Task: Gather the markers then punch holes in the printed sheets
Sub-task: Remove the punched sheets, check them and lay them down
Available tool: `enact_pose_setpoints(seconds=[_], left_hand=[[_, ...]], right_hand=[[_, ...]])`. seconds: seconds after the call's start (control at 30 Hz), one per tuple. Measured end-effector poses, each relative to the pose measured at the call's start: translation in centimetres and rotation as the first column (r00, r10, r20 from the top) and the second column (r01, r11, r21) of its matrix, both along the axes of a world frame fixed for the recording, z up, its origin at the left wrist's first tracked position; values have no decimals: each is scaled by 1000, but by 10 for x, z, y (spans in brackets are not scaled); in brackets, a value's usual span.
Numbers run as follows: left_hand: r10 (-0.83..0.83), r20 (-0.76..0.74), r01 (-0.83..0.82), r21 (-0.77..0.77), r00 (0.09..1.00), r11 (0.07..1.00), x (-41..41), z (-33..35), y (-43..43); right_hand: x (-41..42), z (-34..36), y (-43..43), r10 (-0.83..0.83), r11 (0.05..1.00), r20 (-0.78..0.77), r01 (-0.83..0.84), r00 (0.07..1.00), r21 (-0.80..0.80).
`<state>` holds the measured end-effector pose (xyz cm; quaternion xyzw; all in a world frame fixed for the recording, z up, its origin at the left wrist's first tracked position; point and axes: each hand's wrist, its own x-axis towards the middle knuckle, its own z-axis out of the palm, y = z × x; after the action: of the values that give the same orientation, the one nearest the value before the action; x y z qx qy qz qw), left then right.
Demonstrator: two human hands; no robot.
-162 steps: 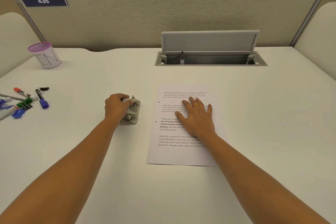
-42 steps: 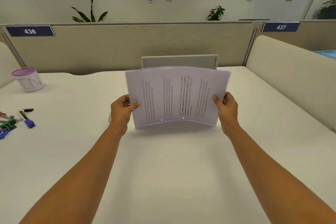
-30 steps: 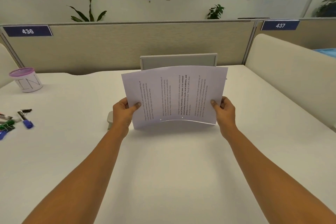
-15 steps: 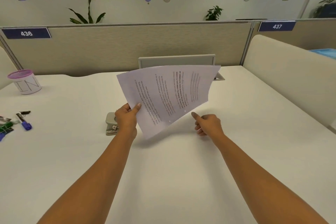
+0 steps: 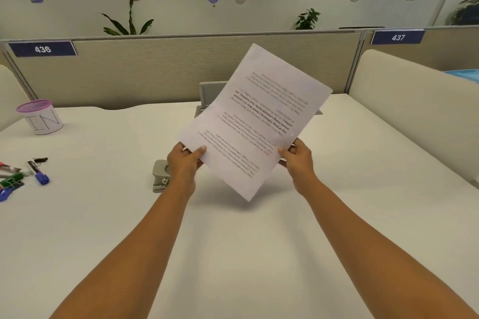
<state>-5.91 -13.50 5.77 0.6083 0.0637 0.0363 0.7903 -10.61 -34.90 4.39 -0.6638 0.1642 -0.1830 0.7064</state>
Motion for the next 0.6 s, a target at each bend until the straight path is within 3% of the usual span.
enact_pose_setpoints(seconds=[0.1, 0.23, 0.43, 0.6], left_hand=[[-2, -10, 3, 128, 1000, 992, 10, 5, 13], [-161, 27, 146, 293, 987, 945, 13, 9, 16], [-170, 161, 118, 291, 972, 949, 11, 15, 8], [-150, 178, 97, 277, 973, 956, 12, 10, 7]], right_hand=[[-1, 6, -7, -56, 998, 28, 57, 998, -35], [0, 19, -4, -91, 990, 98, 101, 991, -94], [6, 37, 1, -86, 977, 191, 120, 978, -176], [3, 27, 2, -58, 972, 190, 98, 980, -212]])
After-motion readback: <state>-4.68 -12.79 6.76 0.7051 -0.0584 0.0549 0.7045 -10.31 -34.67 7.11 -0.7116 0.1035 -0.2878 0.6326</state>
